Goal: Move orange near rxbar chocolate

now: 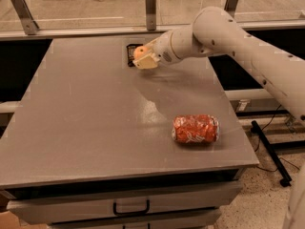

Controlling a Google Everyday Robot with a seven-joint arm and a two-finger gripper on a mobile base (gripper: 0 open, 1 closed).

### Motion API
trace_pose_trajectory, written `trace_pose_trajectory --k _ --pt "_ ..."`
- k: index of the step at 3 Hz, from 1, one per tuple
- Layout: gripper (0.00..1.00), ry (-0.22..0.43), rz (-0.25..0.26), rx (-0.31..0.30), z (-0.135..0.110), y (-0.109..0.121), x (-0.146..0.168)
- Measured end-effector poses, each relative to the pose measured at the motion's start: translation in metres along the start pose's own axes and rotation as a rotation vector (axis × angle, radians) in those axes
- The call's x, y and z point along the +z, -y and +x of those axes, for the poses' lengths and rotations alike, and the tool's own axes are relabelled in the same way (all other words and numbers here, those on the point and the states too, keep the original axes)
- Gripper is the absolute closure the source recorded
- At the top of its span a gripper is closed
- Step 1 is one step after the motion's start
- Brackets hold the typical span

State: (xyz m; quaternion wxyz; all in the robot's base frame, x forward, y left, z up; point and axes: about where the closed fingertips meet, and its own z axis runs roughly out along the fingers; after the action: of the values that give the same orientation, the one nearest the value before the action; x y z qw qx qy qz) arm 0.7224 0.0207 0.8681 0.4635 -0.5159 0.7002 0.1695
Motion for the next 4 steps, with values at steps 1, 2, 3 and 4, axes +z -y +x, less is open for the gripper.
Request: trace_pose_trajectory --k 1,2,3,4 --pt "0.82 -0.015 -0.016 0.014 0.013 0.010 -0.003" --pt "0.58 -0.032 -0.028 0.032 0.027 0.016 -0.006" --pt "0.36 -0.043 -0.033 0.040 0.035 0.020 -0.008" --pt "0.13 -0.045 -0.037 0.041 0.038 0.025 -0.008"
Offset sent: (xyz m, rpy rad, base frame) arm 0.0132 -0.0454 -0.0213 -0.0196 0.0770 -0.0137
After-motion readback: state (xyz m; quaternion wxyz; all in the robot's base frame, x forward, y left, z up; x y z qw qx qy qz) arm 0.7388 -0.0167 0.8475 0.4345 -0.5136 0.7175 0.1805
